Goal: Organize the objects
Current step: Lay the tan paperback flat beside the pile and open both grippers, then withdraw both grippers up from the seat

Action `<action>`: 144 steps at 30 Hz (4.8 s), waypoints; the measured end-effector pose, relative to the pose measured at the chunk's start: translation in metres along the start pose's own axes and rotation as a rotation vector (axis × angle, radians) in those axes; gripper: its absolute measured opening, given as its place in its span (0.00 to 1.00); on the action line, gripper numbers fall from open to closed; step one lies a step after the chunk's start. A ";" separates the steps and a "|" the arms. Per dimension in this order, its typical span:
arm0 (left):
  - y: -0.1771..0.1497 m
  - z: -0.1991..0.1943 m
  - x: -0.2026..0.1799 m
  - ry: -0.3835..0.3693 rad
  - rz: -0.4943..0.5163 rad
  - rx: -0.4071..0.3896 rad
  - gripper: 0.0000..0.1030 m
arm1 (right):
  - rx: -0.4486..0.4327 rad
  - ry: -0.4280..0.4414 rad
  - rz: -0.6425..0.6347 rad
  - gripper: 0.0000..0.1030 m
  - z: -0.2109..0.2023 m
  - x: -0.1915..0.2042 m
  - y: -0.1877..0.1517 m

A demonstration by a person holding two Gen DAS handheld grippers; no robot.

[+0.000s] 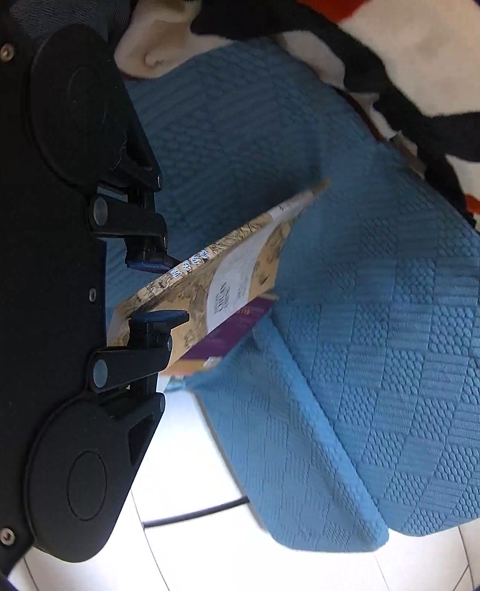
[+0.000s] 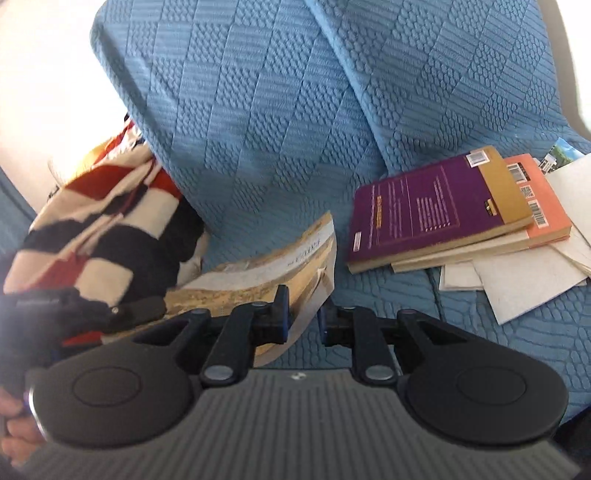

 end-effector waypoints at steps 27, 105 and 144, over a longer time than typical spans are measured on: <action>-0.014 0.030 0.055 0.366 0.050 0.025 0.20 | 0.259 -0.005 0.030 0.20 0.050 -0.004 -0.080; -0.172 -0.041 -0.222 0.249 0.572 -0.198 0.99 | -0.038 -0.204 -0.157 0.86 -0.211 -0.067 -0.006; -0.139 0.086 -0.191 0.292 0.530 -0.152 0.99 | -0.033 -0.215 -0.059 0.86 -0.126 -0.143 -0.016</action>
Point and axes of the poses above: each gripper's, at about its wrist camera, not at the fingertips, and z roughly the way its jaws point, x to its left, y to its top, the point moved 7 cm from there along z, roughly the way its jaws point, and after that the axes turned 6 degrees about -z, right-handed, at the moved point
